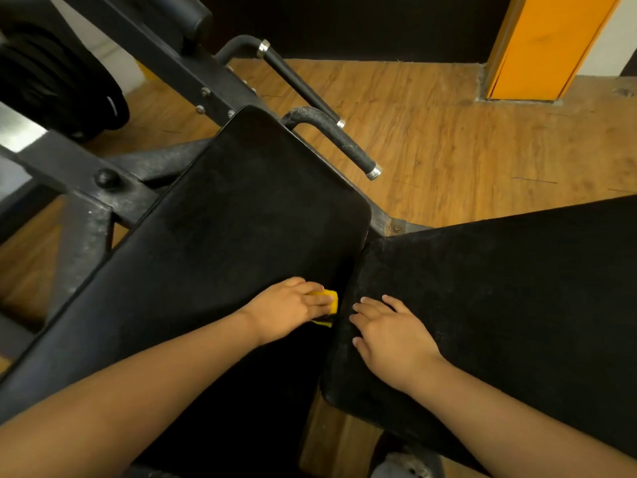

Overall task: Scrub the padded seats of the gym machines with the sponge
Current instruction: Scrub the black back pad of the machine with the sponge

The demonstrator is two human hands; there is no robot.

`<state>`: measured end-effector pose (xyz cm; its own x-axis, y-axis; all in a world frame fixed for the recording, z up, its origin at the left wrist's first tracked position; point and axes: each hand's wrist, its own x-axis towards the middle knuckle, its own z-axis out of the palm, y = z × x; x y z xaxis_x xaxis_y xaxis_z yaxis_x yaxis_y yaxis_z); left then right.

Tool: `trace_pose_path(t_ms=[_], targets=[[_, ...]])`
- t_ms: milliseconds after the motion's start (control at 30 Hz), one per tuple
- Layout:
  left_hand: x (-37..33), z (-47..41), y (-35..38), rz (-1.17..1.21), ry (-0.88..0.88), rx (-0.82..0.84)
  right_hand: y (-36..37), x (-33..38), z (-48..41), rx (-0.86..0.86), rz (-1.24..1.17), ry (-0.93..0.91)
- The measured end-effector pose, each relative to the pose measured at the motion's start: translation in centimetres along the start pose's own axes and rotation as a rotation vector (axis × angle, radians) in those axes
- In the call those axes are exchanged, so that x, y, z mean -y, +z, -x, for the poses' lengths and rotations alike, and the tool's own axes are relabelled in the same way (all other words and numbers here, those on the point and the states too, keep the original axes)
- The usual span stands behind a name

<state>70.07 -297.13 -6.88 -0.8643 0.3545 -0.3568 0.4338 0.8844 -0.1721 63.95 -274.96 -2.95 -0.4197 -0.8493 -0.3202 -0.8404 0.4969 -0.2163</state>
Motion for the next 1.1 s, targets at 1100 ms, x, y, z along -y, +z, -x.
trace_pose_path(t_ms=[1100], targets=[[-17.4, 24.0, -13.1, 2.073, -0.651, -0.883, -8.3, 13.6, 9.2, 0.378, -1.616, -0.190]])
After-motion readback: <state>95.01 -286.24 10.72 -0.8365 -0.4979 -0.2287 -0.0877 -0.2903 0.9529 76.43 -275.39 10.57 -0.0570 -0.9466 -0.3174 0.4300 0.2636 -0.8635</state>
